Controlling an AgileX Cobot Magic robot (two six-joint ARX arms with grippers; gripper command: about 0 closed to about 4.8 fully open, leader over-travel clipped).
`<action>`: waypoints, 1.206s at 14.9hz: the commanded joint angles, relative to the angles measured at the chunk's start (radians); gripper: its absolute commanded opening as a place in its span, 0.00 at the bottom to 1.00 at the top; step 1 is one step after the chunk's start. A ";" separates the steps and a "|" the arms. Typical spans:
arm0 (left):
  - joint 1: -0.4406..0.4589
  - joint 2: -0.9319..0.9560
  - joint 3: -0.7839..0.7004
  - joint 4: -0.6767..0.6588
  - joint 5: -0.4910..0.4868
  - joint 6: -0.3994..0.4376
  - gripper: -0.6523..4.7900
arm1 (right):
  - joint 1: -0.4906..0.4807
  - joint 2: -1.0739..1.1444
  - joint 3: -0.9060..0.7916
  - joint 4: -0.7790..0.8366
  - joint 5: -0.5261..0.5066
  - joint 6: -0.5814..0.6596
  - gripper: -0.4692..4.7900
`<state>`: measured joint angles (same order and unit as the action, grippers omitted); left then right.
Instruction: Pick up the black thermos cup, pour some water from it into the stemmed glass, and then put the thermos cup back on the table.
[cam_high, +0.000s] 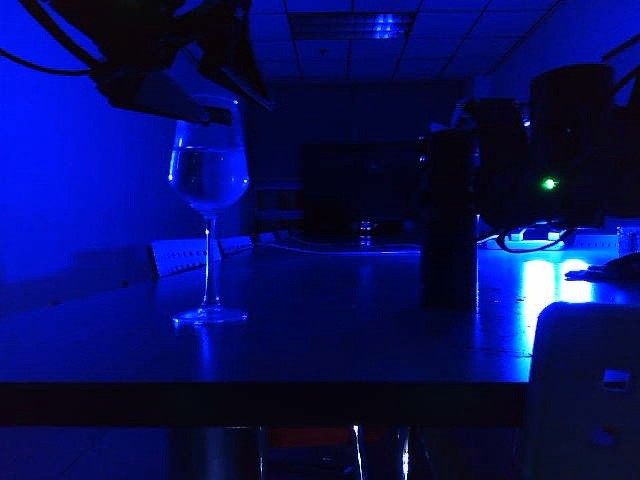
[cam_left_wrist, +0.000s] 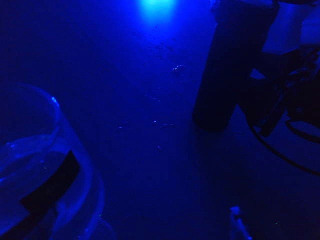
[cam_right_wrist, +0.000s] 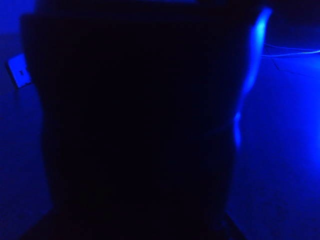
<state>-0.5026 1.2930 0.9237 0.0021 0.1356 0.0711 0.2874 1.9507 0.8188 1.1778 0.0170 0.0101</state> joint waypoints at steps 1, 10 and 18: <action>-0.001 -0.003 0.004 0.007 0.003 -0.008 1.00 | 0.000 -0.011 0.005 0.059 -0.001 0.005 1.00; -0.001 -0.099 0.004 -0.018 -0.031 -0.026 1.00 | 0.001 -0.245 -0.189 -0.031 0.006 -0.010 1.00; -0.001 -0.466 0.004 -0.252 -0.072 -0.019 1.00 | 0.001 -1.062 -0.240 -0.668 0.003 -0.012 1.00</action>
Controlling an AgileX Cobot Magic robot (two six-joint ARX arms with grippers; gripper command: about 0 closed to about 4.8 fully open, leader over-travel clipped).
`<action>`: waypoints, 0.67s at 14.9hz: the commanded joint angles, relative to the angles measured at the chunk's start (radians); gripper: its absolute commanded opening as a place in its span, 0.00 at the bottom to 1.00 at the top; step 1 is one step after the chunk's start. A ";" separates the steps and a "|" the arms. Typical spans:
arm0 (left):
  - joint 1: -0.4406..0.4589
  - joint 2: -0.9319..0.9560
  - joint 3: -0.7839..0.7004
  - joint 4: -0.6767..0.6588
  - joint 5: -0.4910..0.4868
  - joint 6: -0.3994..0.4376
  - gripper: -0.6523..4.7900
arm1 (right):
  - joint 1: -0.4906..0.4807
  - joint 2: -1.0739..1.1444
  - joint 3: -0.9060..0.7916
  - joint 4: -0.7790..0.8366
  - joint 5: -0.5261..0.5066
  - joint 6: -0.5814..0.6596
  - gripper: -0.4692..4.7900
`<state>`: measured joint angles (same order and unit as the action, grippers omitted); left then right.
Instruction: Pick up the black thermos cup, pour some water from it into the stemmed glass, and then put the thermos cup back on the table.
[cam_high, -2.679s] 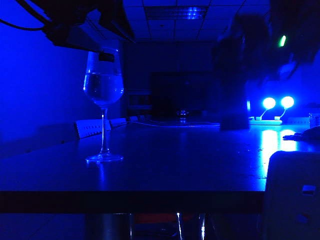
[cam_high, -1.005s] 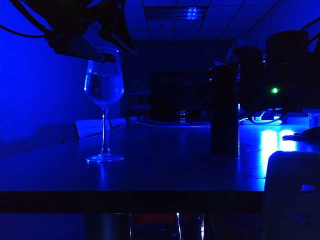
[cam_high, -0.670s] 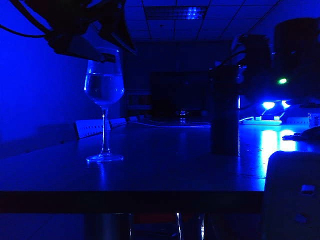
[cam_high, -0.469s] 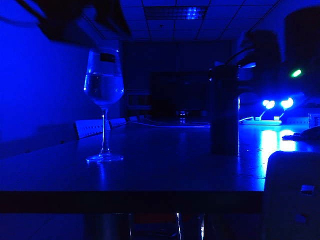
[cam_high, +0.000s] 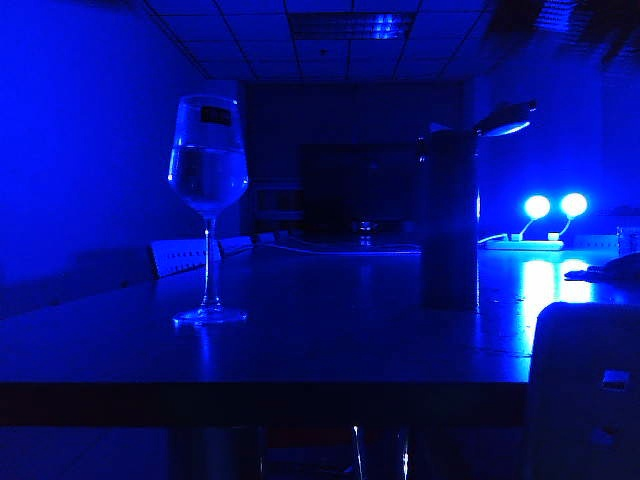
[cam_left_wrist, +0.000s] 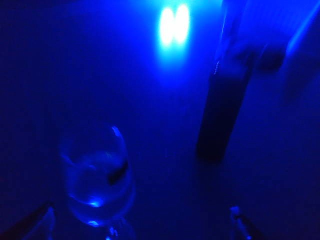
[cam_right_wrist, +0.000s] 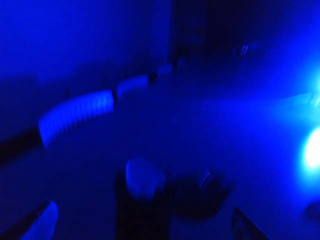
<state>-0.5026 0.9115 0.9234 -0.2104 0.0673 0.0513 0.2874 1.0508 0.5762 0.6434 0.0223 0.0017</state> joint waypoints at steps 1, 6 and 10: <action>-0.001 -0.157 0.005 -0.075 -0.004 0.000 1.00 | 0.001 -0.263 0.002 -0.203 -0.002 -0.025 1.00; -0.001 -0.427 0.005 -0.296 -0.071 -0.004 1.00 | 0.002 -0.543 0.004 -0.541 -0.004 -0.046 1.00; -0.001 -0.536 0.004 -0.491 -0.071 -0.053 1.00 | 0.003 -0.723 0.003 -0.756 -0.007 -0.028 1.00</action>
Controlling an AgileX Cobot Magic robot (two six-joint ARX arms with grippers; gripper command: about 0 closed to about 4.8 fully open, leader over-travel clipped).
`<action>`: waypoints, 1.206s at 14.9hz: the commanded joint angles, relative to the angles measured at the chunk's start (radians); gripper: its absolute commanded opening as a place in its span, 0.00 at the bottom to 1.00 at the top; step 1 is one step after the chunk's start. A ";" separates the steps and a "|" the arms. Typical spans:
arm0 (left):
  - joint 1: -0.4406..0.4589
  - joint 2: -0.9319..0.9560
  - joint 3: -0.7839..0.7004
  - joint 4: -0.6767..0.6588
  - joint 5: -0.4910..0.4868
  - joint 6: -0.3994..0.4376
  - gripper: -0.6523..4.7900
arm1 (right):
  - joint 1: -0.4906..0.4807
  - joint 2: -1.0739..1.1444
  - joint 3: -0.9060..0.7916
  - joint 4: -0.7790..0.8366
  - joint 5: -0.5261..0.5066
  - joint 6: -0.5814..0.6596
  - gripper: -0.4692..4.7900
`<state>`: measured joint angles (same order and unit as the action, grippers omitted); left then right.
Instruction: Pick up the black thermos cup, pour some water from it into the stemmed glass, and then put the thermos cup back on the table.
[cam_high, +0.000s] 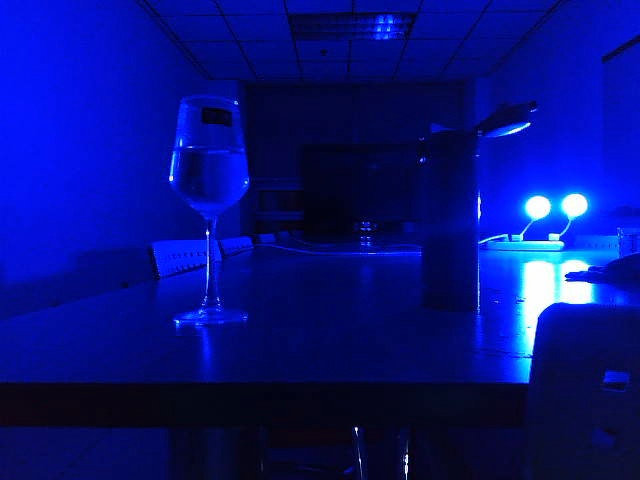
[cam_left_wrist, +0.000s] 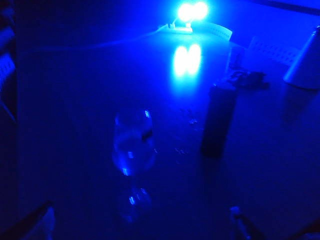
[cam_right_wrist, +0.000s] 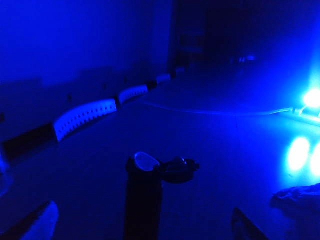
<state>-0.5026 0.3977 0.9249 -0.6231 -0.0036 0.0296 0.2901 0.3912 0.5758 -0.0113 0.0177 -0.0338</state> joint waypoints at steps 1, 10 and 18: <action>-0.001 -0.033 0.000 -0.115 0.012 -0.045 1.00 | 0.000 -0.107 0.003 -0.150 -0.002 0.008 1.00; -0.001 -0.093 -0.195 -0.172 0.095 -0.146 1.00 | 0.000 -0.296 -0.018 -0.432 -0.021 0.009 1.00; -0.001 -0.094 -0.625 0.423 0.097 -0.199 1.00 | -0.001 -0.294 -0.317 -0.144 -0.047 0.185 1.00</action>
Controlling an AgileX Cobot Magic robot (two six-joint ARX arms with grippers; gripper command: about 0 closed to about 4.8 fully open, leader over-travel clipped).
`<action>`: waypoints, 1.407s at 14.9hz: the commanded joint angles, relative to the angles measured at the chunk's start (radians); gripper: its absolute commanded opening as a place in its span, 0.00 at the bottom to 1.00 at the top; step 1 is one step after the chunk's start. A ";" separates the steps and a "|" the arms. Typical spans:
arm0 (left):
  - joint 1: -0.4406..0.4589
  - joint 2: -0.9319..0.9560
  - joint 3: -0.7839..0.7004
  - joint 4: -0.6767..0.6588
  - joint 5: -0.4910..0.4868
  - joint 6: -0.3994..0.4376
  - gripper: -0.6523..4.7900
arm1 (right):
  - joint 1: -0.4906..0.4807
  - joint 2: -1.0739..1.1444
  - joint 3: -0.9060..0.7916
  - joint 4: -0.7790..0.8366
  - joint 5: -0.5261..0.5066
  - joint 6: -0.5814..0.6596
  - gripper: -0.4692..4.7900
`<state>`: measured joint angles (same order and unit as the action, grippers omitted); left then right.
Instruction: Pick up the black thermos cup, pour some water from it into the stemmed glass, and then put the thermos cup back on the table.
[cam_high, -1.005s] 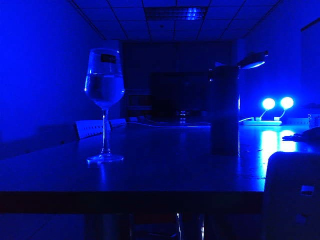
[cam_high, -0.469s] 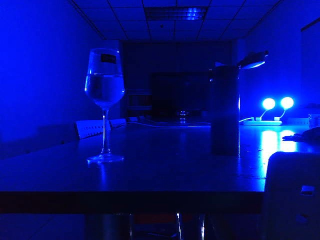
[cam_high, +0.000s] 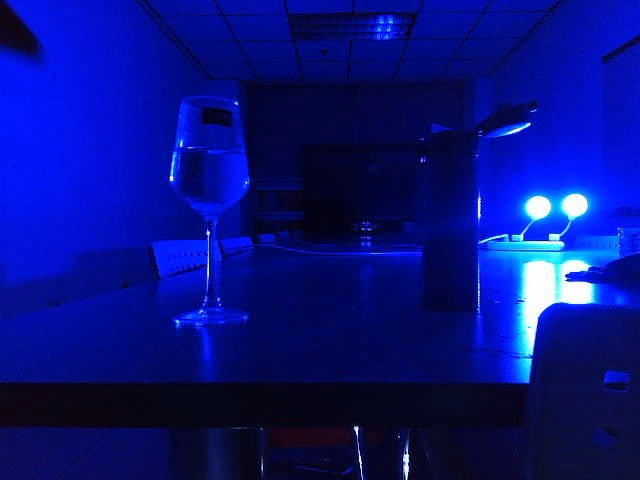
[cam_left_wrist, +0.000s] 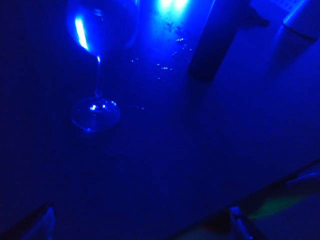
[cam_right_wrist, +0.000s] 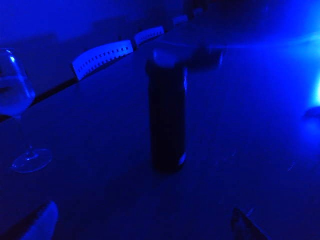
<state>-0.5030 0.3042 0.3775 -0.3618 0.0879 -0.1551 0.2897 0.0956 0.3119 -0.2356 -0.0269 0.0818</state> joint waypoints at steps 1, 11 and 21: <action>0.000 -0.001 -0.113 0.205 0.005 -0.018 1.00 | 0.000 0.002 -0.086 0.096 -0.003 0.080 1.00; 0.000 -0.001 -0.320 0.263 0.002 -0.010 0.11 | 0.000 0.000 -0.277 0.149 -0.065 0.082 0.08; 0.123 -0.223 -0.325 0.193 0.005 -0.010 0.11 | -0.035 -0.093 -0.276 0.151 -0.069 0.082 0.08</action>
<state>-0.4129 0.0875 0.0505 -0.1787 0.0868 -0.1699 0.2649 0.0193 0.0311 -0.1028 -0.0914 0.1612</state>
